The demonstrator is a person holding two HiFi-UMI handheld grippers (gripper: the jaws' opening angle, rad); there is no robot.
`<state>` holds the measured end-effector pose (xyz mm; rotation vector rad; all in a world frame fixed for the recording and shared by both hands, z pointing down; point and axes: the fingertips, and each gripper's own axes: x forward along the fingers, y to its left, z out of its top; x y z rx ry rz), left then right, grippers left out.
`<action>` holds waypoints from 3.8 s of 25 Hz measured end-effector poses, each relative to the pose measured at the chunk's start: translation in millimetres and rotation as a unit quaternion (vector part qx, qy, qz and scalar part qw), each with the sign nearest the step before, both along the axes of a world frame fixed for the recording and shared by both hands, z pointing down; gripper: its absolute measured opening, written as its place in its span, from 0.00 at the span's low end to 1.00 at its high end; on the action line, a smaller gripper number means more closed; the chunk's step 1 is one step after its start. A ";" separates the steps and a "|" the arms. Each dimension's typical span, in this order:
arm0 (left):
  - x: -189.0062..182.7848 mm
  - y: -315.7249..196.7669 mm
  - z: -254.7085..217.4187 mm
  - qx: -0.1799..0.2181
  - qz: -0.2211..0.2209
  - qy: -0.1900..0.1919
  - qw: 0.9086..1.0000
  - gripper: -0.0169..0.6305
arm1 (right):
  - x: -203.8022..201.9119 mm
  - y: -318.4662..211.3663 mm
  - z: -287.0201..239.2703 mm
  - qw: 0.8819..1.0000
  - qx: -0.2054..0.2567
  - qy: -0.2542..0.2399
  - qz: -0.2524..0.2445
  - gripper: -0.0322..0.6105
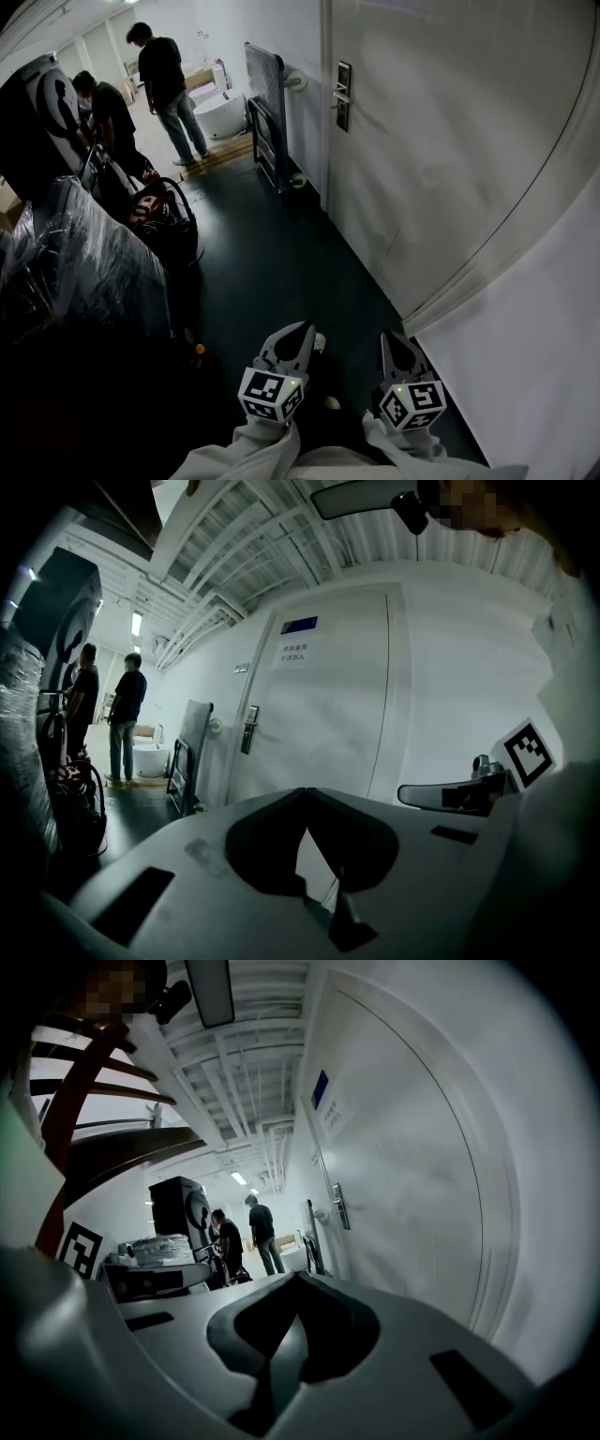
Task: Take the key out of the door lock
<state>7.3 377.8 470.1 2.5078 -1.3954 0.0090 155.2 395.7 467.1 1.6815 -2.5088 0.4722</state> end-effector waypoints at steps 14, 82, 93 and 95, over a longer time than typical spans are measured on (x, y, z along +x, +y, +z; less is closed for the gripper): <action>-2.1 -104.2 -3.9 0.006 0.011 -0.002 1.000 0.05 | -8.5 -96.4 -2.9 1.000 0.002 0.003 0.001 0.13; -41.6 -481.2 -5.0 -0.012 0.035 -0.012 0.999 0.05 | -44.3 -475.4 6.0 0.999 -0.031 0.009 0.008 0.13; -42.5 -569.4 -8.0 -0.012 0.018 -0.011 1.000 0.05 | -44.9 -568.7 0.1 0.999 -0.030 0.014 -0.007 0.13; -41.6 -586.4 -7.9 -0.013 0.015 -0.011 1.000 0.05 | -44.5 -585.1 -0.2 0.999 -0.031 0.014 -0.011 0.13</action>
